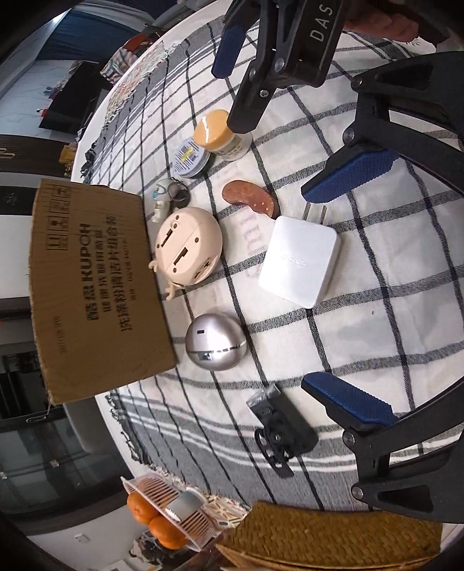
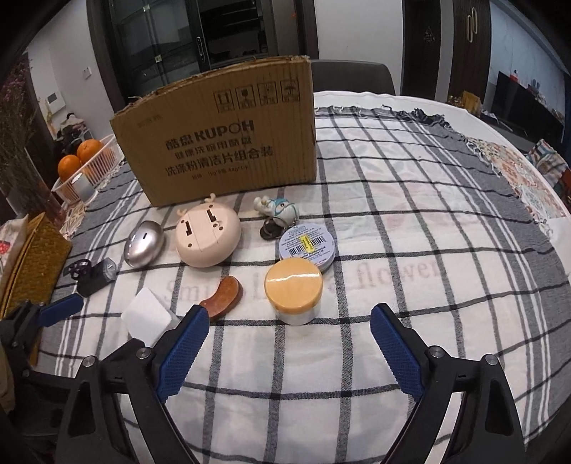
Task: Organize rigid objects
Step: 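Reach the right tool to the orange-lidded jar while the left tool reaches the white charger, then close the right tool on the jar while the left tool grips the white charger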
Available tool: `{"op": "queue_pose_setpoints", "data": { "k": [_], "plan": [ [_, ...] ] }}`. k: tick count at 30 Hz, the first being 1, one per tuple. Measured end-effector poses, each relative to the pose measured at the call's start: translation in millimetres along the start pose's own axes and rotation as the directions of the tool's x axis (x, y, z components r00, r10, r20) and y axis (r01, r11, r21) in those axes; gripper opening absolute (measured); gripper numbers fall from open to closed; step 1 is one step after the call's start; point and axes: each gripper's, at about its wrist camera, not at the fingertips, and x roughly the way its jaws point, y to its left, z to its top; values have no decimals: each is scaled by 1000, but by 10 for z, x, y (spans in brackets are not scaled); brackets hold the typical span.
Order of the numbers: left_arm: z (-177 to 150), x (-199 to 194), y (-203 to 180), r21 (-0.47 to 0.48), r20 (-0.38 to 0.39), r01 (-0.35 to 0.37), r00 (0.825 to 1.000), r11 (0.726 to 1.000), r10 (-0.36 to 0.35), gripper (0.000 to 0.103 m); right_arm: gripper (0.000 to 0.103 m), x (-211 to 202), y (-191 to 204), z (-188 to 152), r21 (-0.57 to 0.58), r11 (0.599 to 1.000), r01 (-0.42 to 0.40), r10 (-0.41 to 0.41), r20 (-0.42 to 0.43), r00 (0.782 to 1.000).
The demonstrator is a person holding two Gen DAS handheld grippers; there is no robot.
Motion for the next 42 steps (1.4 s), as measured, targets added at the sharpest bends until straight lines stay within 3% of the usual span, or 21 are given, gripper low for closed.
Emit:
{"op": "queue_pose_setpoints", "data": {
  "k": [16,23,25,30,42],
  "plan": [
    [106,355,10,-33,-60,46,997,998,-48,85,78,354,-52,16,44,999,-29,32,-71,997],
    [125,436,19,-67,-77,90,992,994,-95,71,64,483,-68,32,54,998,-26,30,-89,996],
    [129,428,8,-63,-68,89,993,994,-93,61,59,508,-86,33,66,997,-30,36,-93,995],
    [124,424,2,-67,-61,80,995,995,-84,61,43,507,-94,34,53,999,-12,16,-77,997],
    [95,233,75,-114,-22,74,997,991,-77,60,43,301,16,32,12,1000,-26,27,-43,999]
  ]
}}
